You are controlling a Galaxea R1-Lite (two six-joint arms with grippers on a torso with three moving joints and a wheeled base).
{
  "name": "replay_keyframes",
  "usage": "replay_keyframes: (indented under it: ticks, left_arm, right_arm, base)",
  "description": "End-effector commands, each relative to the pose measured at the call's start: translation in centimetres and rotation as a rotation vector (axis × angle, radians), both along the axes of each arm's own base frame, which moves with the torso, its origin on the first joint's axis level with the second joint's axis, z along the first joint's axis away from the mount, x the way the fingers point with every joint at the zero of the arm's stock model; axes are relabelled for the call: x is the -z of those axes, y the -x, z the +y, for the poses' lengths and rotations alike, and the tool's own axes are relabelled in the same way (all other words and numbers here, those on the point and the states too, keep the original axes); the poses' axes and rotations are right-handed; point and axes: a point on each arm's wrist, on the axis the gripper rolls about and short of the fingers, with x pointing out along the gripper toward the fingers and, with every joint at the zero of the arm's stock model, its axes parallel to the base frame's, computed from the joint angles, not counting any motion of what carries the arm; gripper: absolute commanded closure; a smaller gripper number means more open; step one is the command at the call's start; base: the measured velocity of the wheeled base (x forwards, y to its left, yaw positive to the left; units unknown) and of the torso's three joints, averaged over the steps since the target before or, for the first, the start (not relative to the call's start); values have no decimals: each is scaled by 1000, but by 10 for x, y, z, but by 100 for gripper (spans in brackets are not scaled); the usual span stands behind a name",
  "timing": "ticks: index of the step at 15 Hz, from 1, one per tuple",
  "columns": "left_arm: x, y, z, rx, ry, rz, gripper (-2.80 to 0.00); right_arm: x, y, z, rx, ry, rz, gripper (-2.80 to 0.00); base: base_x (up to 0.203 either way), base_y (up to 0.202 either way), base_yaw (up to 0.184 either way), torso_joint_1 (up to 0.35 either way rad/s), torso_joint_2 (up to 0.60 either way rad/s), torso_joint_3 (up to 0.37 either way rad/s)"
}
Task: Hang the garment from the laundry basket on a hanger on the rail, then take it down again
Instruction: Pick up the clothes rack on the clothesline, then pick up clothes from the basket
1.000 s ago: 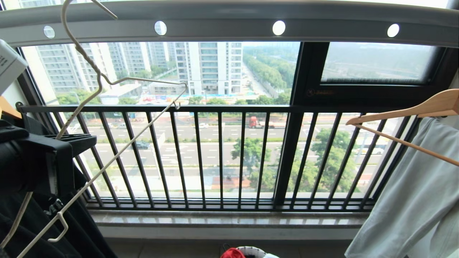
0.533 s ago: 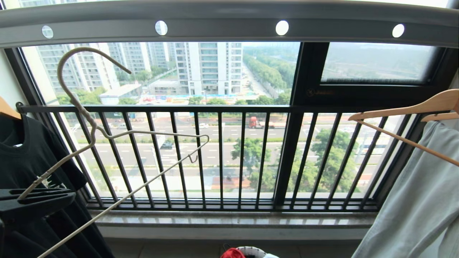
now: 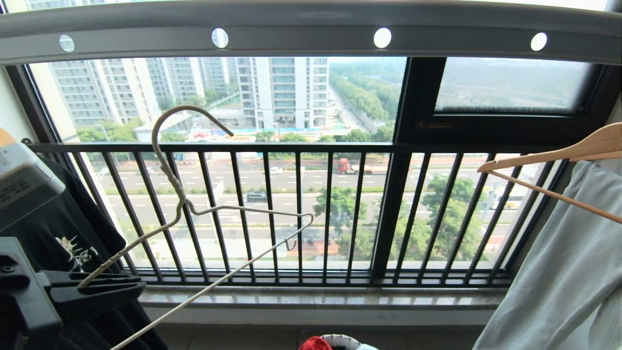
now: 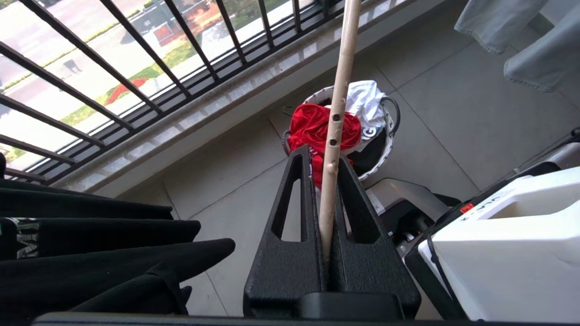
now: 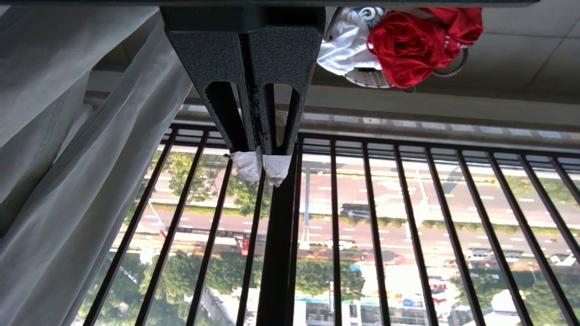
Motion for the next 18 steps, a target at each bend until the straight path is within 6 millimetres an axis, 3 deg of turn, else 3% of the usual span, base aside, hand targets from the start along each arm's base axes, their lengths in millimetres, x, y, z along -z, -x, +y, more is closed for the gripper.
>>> replay_keyframes:
  ticks: [1, 18]
  left_arm:
    - [9, -5, -2, -12, -28, 32, 0]
    - [10, -19, -15, 11, 6, 13, 0]
  right_arm:
    - [0, 0, 0, -1, 1, 2, 0]
    - [0, 0, 0, -1, 2, 2, 0]
  base:
    - [0, 0, 0, 0, 0, 0]
    - [0, 0, 0, 0, 0, 0]
